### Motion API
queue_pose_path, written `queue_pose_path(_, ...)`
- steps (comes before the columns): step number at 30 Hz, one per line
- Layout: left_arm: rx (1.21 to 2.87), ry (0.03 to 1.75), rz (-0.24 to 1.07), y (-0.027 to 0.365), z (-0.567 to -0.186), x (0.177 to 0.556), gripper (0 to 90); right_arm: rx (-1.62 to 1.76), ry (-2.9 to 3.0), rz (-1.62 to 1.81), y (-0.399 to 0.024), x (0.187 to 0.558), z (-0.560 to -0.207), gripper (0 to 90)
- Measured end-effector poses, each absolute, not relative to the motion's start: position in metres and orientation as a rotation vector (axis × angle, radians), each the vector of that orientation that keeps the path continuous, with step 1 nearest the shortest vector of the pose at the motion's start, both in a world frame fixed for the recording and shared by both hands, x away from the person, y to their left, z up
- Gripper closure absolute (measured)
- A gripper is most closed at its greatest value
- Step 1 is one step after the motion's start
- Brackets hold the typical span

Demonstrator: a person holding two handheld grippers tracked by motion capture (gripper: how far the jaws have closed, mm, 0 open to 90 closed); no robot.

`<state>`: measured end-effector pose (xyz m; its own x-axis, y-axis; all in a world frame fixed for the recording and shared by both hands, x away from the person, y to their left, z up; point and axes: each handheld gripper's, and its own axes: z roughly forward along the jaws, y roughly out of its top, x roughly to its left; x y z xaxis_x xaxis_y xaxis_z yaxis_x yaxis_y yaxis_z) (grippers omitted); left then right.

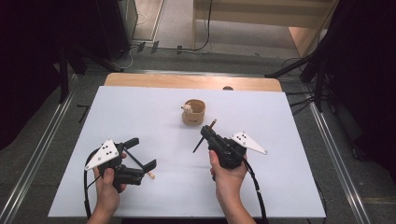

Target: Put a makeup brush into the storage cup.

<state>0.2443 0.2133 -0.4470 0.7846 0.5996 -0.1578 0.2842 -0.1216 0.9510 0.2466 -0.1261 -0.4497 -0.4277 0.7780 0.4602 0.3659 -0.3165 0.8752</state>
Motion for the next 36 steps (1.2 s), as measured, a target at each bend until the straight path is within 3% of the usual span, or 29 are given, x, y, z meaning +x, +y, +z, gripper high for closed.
queue_pose_path(19,1.699,0.742,0.399,0.268,-0.452,0.235,0.0,1.277,1.592,1.664,-0.137,0.286,-0.426,84.3)
queue_pose_path(36,1.692,0.793,0.409,0.291,-0.461,0.226,0.0,1.127,1.591,1.647,-0.134,0.332,-0.419,84.0)
